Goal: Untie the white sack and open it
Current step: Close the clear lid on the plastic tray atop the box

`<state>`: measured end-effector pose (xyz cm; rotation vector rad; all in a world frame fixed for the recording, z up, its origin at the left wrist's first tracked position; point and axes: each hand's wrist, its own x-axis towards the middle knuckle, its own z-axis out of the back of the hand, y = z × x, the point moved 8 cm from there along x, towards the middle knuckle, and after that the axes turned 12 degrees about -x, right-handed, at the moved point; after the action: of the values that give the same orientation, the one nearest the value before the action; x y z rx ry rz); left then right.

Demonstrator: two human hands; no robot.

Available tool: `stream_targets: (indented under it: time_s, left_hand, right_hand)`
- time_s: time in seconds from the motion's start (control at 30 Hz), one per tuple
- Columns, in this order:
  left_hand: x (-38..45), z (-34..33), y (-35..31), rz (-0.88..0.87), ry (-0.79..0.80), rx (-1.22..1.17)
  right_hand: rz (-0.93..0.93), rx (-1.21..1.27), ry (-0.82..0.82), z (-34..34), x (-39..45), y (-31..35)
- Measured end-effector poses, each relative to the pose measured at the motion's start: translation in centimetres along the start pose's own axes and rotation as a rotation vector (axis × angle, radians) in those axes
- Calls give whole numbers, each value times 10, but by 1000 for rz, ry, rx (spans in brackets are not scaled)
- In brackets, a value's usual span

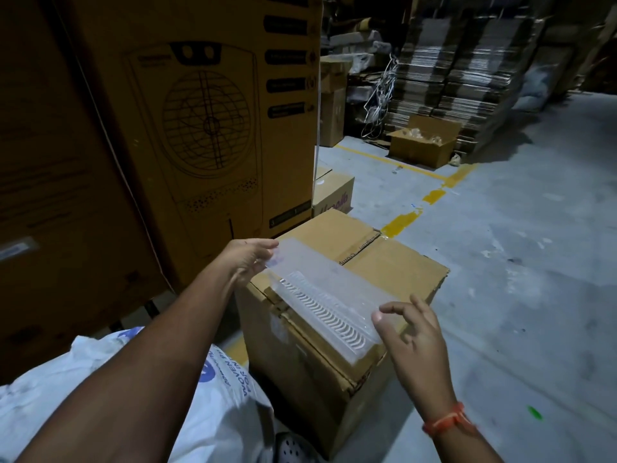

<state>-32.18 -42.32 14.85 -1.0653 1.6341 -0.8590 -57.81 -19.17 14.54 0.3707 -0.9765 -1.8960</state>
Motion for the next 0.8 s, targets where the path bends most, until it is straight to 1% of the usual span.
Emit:
stream_targets:
  time_s: [0.1, 0.17, 0.2, 0.33, 0.4, 0.53, 0.67, 0.8]
  left_hand:
    - [0, 1, 4, 7, 30, -54]
    - [3, 3, 7, -11, 41, 27]
    - [5, 4, 6, -46, 42, 136]
    - [12, -3, 5, -290, 38, 755]
    - [19, -8, 8, -362, 16, 945]
    - [33, -17, 15, -420, 0, 1099]
    - [41, -26, 22, -456, -30, 1262]
    - [50, -25, 28, -466, -80, 1269]
  right_hand:
    - [-19, -31, 18, -9, 4, -2]
    - [-50, -24, -7, -10, 3, -5]
    - [-73, -38, -17, -11, 3, -5]
    - [-138, -143, -43, -16, 2, -6]
    - [-140, -199, -51, -20, 3, -4]
    - [-174, -263, -32, -34, 10, -7]
    - [-174, -384, 1, -49, 18, -11]
    - [-139, -417, 24, -53, 29, -9]
